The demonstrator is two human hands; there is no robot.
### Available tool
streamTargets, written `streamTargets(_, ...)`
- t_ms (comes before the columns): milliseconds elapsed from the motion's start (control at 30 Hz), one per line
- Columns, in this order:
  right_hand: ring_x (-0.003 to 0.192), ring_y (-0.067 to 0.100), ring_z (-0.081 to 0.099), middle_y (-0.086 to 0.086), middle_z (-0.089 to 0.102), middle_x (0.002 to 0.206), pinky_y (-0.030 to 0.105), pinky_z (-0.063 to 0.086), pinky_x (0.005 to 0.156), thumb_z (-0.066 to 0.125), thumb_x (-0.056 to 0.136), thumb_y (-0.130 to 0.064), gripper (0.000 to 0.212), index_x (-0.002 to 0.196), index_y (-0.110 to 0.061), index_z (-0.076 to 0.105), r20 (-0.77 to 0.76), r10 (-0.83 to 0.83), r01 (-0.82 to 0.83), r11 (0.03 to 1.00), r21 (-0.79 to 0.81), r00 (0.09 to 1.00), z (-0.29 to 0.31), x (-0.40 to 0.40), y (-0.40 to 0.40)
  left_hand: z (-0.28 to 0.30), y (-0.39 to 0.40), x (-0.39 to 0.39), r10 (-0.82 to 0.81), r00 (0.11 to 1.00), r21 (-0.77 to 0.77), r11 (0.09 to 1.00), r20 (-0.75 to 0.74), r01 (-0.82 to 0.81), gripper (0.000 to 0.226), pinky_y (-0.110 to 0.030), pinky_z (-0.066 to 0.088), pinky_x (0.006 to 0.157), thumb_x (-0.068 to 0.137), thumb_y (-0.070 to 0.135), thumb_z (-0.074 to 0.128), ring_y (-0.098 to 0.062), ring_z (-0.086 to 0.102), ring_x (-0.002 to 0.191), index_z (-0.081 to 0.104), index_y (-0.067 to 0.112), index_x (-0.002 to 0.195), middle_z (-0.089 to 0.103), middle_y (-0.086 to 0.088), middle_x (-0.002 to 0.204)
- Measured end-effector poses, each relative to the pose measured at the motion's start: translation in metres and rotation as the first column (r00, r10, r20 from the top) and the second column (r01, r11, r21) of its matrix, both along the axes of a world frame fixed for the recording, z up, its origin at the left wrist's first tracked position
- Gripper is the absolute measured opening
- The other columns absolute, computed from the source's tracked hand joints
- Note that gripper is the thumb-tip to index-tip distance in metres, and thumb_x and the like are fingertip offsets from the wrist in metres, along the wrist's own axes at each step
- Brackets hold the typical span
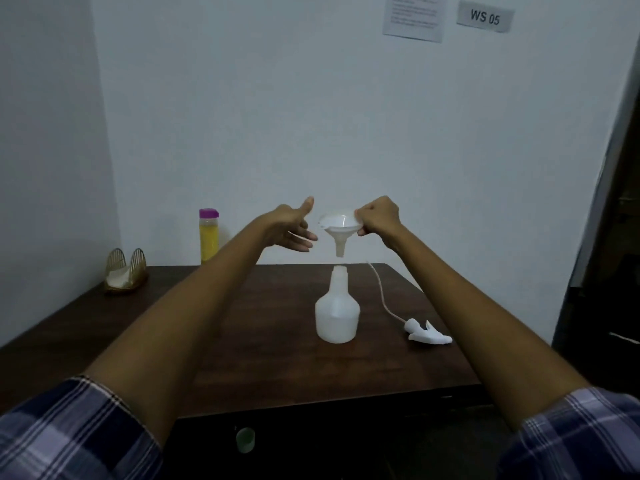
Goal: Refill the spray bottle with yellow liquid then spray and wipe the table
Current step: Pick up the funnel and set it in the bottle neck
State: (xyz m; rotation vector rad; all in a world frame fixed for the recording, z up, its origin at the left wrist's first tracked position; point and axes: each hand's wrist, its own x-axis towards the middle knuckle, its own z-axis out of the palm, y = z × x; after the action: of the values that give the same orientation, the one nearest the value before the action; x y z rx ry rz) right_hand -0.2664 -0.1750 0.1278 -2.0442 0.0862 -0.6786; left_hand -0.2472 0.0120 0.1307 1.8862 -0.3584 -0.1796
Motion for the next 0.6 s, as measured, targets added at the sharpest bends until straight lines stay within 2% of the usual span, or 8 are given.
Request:
streamTargets(33,0.05,0.023,0.06,0.019,0.057,0.079,0.041,0.057,0.07,0.051,0.086,0.003,0.012,0.079,-0.002,0.059,-0.009,-0.051,0.051,0.999,0.017,0.999,-0.004,0.002,-0.003,-0.005,-0.005,-0.001,-0.022,0.999,-0.018,1.0,-0.04,0.021,0.062,-0.024,0.059,0.052,0.094,0.05,0.042,-0.023,0.067,0.071,0.048,-0.006,0.119,0.068,-0.014,0.092)
streamTargets(67,0.05,0.024,0.062,0.019,0.058,0.078,0.039,0.057,0.066,0.051,0.087,0.002,0.01,0.08,-0.003,0.057,-0.024,-0.093,0.093,0.995,0.034,0.995,-0.008,0.003,-0.006,-0.009,-0.011,-0.002,-0.03,0.997,-0.043,0.999,-0.066,0.027,0.057,-0.025,0.059,0.053,0.093,0.045,0.048,-0.022,0.067,0.069,0.049,-0.007,0.117,0.069,-0.013,0.087)
streamTargets(167,0.036,0.016,0.059,0.012,0.056,0.065,0.019,0.045,0.037,0.052,0.089,0.0,0.012,0.078,-0.005,0.052,-0.057,-0.163,0.166,0.985,0.048,0.985,-0.019,0.008,-0.008,-0.019,-0.024,-0.001,0.037,0.997,-0.087,0.995,-0.064,-0.042,0.036,-0.023,0.057,0.047,0.091,0.028,0.059,-0.016,0.066,0.052,0.054,-0.005,0.108,0.068,-0.009,0.075)
streamTargets(233,0.027,0.011,0.054,0.011,0.053,0.063,0.014,0.035,0.028,0.052,0.089,0.0,0.014,0.077,-0.007,0.048,-0.057,-0.176,0.178,0.983,0.048,0.983,-0.026,0.012,-0.008,-0.023,-0.029,0.001,0.071,0.995,-0.129,0.988,-0.073,-0.08,0.027,-0.021,0.055,0.043,0.091,0.022,0.06,-0.016,0.064,0.051,0.056,-0.003,0.099,0.067,-0.009,0.073)
streamTargets(300,0.031,0.013,0.057,0.012,0.055,0.067,0.013,0.032,0.026,0.052,0.09,-0.002,0.016,0.076,-0.006,0.048,-0.053,-0.185,0.188,0.98,0.059,0.981,-0.03,0.014,-0.009,-0.026,-0.032,0.002,0.098,0.992,-0.164,0.98,-0.081,-0.11,0.022,-0.021,0.055,0.043,0.09,0.018,0.061,-0.017,0.064,0.056,0.057,-0.003,0.096,0.066,-0.008,0.072)
streamTargets(400,0.051,0.018,0.064,0.012,0.056,0.068,0.012,0.029,0.025,0.052,0.091,-0.002,0.029,0.064,-0.008,0.043,-0.034,-0.201,0.203,0.976,0.083,0.979,-0.033,0.016,-0.009,-0.03,-0.038,0.003,0.138,0.987,-0.205,0.967,-0.082,-0.152,0.018,-0.02,0.055,0.043,0.09,0.014,0.061,-0.018,0.063,0.057,0.058,-0.003,0.095,0.065,-0.008,0.072)
streamTargets(600,0.036,0.014,0.058,0.011,0.054,0.064,0.012,0.028,0.025,0.05,0.091,-0.002,0.033,0.061,-0.01,0.039,-0.062,-0.212,0.216,0.974,0.07,0.975,-0.035,0.02,-0.007,-0.033,-0.048,0.007,0.207,0.975,-0.242,0.945,-0.075,-0.219,0.012,-0.021,0.056,0.046,0.089,0.007,0.06,-0.017,0.063,0.055,0.058,-0.004,0.094,0.065,-0.008,0.071)
